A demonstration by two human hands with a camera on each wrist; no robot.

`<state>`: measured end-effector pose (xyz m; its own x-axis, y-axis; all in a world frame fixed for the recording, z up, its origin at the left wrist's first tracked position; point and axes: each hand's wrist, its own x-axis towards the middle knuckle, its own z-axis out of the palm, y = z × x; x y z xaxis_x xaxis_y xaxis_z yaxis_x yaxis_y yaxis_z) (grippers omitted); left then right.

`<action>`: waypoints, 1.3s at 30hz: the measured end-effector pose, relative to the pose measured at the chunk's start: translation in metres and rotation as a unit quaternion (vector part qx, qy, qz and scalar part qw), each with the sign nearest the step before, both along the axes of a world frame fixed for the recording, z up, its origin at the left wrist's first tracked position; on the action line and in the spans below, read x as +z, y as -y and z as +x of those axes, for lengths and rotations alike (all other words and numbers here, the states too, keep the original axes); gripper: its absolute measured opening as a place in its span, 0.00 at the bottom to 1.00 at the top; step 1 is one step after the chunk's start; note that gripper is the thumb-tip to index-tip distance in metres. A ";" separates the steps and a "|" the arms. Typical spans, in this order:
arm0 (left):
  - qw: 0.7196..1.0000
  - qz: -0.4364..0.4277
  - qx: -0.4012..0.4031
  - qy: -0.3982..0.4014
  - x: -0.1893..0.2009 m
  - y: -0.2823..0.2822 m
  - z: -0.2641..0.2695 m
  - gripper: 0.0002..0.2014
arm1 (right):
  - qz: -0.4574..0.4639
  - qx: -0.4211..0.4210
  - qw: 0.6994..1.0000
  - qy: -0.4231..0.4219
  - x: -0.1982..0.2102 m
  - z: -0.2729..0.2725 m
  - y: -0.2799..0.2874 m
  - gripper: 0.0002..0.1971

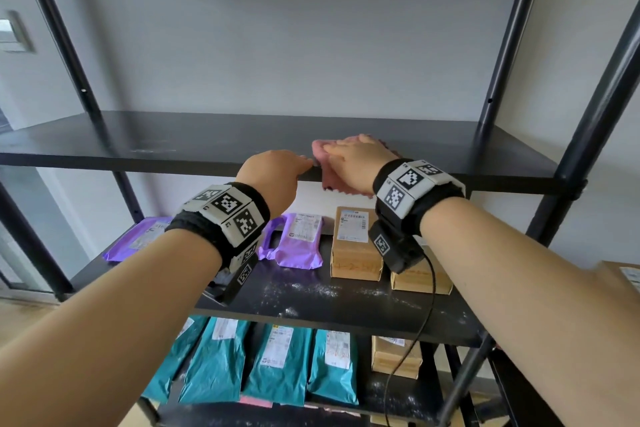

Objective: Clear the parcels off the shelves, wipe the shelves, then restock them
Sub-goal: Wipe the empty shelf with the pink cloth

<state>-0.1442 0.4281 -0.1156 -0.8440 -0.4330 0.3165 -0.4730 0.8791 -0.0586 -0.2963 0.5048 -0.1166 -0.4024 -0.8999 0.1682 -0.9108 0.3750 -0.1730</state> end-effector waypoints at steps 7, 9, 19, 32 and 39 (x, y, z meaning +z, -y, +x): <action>1.000 0.002 0.008 0.006 0.001 0.000 -0.001 0.26 | 0.013 -0.015 0.999 0.046 0.009 -0.018 -0.053 0.24; 1.000 0.003 0.012 0.012 0.001 -0.001 -0.001 0.26 | 0.023 -0.066 0.996 0.049 0.014 -0.031 -0.056 0.25; 1.000 -0.016 0.005 -0.006 0.001 0.000 0.000 0.26 | 0.069 0.007 0.994 -0.084 0.011 0.019 -0.013 0.19; 0.999 0.044 0.008 -0.008 0.016 -0.046 -0.052 0.24 | 0.084 -0.195 0.977 0.035 0.031 -0.063 -0.108 0.27; 0.995 0.056 -0.041 0.072 0.047 -0.079 -0.113 0.20 | 0.063 -0.129 0.986 0.081 0.033 -0.059 -0.114 0.13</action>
